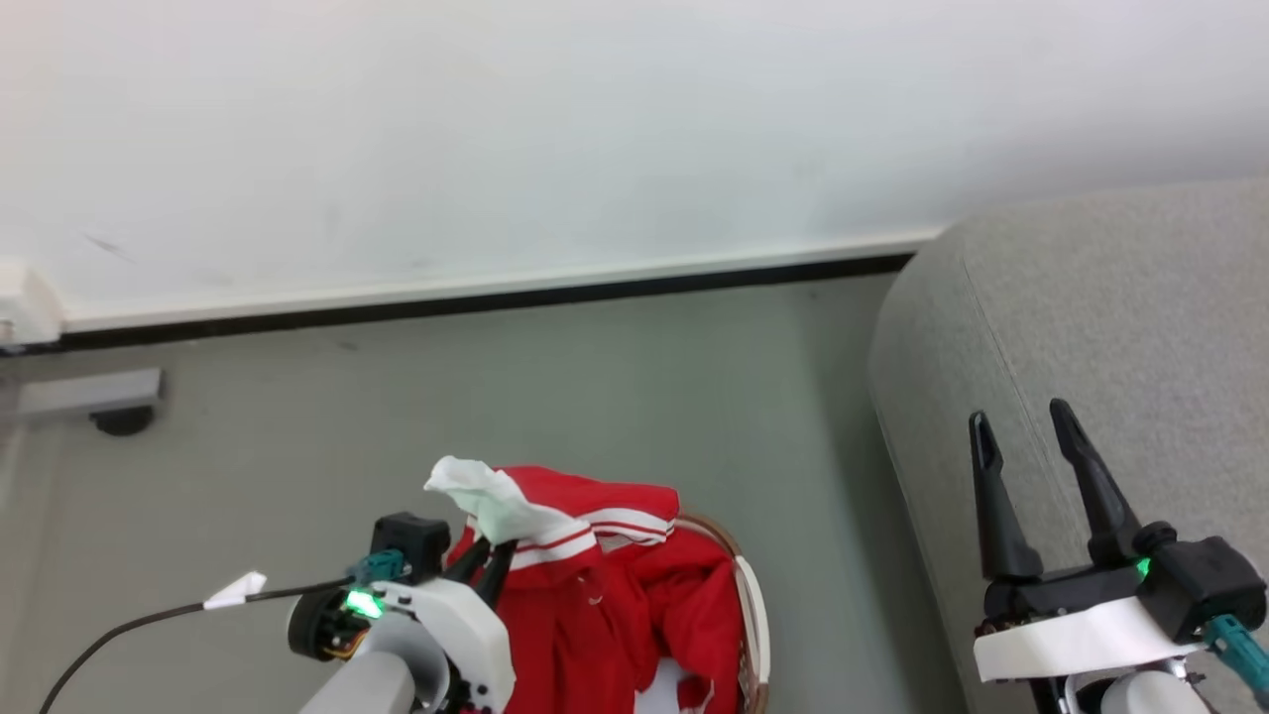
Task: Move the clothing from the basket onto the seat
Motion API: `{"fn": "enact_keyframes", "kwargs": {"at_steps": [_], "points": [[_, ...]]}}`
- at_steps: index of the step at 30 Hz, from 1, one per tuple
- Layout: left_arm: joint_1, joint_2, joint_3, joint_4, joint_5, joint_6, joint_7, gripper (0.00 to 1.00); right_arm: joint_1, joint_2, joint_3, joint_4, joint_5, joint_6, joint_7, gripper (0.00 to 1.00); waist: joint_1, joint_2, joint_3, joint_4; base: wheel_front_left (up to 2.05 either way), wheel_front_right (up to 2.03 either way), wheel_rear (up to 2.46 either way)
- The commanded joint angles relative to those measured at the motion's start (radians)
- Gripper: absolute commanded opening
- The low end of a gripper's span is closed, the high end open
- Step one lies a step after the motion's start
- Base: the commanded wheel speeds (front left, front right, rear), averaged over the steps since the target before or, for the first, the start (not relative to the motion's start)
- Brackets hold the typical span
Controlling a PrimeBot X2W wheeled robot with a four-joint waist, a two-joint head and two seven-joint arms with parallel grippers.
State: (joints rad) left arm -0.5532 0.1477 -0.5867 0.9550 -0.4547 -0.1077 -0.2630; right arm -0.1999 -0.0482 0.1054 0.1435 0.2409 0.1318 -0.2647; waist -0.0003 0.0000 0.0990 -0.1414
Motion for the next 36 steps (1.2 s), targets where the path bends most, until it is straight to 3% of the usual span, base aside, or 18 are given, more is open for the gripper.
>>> {"fn": "enact_keyframes", "kwargs": {"at_steps": [1, 26, 36], "points": [[0.013, 0.008, 0.01, -0.026, 0.005, 0.004, -0.002, 0.0, 0.017, -0.003, 0.009, 0.005, 0.008, -0.002, 0.0, 1.0, 0.0003, 0.0, -0.036, 0.026, 0.0, 0.0, 0.0], [-0.031, 0.055, 0.091, -0.602, 0.031, 0.064, 0.034, 0.0, 0.062, -0.004, 0.146, 0.024, 0.033, -0.002, 0.0, 1.0, 0.0003, 0.0, -0.112, 0.049, 0.0, 0.0, 0.0], [0.017, 0.052, 0.073, -0.718, 0.007, 0.077, 0.085, 0.0, 0.045, -0.004, 0.189, 0.04, 0.033, -0.002, 0.0, 1.0, 0.0003, 0.0, -0.107, 0.059, 0.0, 0.0, 0.0]]}}
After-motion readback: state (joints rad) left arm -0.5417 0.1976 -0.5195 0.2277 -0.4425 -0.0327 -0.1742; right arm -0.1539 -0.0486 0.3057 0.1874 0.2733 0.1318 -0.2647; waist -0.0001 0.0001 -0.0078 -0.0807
